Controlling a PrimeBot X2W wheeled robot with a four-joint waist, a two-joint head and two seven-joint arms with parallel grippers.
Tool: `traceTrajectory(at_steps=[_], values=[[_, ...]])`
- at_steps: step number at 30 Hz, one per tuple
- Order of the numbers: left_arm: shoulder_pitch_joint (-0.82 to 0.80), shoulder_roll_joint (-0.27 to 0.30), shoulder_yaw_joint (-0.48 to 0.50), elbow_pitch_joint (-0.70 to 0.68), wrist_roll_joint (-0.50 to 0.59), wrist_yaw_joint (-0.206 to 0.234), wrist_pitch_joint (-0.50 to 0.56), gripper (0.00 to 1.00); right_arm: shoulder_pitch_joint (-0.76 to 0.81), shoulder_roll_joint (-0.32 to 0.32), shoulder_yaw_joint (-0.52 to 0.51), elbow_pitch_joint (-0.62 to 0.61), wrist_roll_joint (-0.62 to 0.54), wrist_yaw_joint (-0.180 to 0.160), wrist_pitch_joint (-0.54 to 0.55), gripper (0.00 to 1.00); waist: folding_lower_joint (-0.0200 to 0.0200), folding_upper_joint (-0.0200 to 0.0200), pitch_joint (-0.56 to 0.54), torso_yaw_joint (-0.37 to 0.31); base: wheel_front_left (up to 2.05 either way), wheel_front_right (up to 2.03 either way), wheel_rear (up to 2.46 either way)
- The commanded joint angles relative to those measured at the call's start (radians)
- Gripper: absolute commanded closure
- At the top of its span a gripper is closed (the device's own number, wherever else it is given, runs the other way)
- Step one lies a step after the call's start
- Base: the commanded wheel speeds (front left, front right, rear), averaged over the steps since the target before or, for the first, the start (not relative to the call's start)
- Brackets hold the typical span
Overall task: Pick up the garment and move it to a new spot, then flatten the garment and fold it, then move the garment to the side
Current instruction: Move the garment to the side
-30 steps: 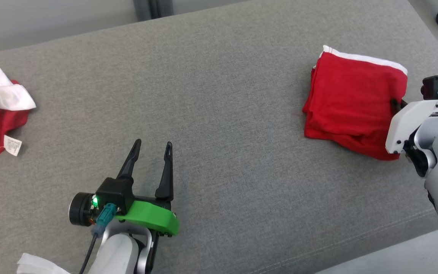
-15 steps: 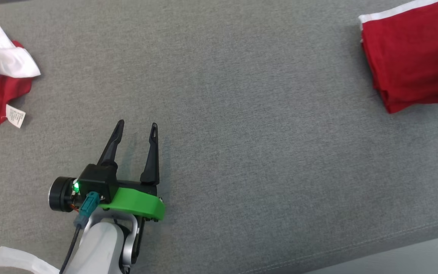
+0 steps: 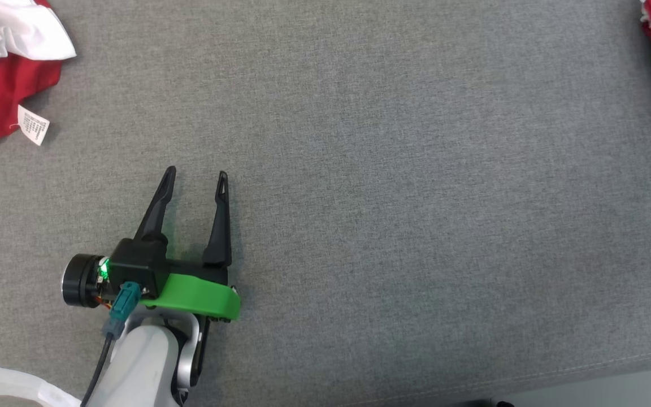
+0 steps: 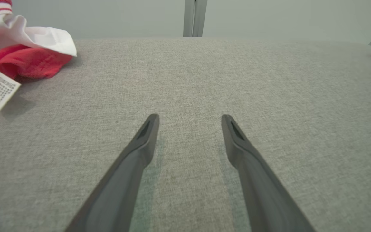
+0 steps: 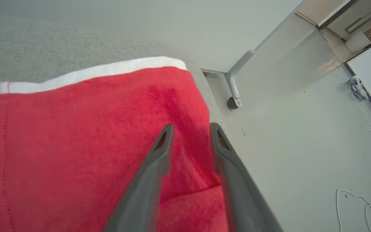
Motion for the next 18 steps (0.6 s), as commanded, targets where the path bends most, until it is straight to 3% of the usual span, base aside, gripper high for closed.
traceTrajectory(at_steps=[1,9,18], values=[[-0.022,0.008,0.002,-0.004,0.006,0.006,0.002,0.0,-0.008,0.004,-0.02,0.008,-0.019,-0.002,-0.015,0.0,0.0,0.0,0.014,0.006,0.0,0.0,0.0],[-0.028,0.008,-0.001,0.011,-0.01,0.004,0.002,0.0,0.009,0.074,-0.131,0.018,-0.105,-0.002,-0.065,0.0,0.0,0.0,-0.017,-0.017,0.0,0.0,0.0],[-0.086,-0.027,0.003,0.102,-0.039,-0.009,-0.031,0.0,0.032,0.227,-0.194,-0.002,-0.18,-0.002,-0.15,0.0,0.0,0.0,-0.136,-0.023,0.0,0.0,0.0]])
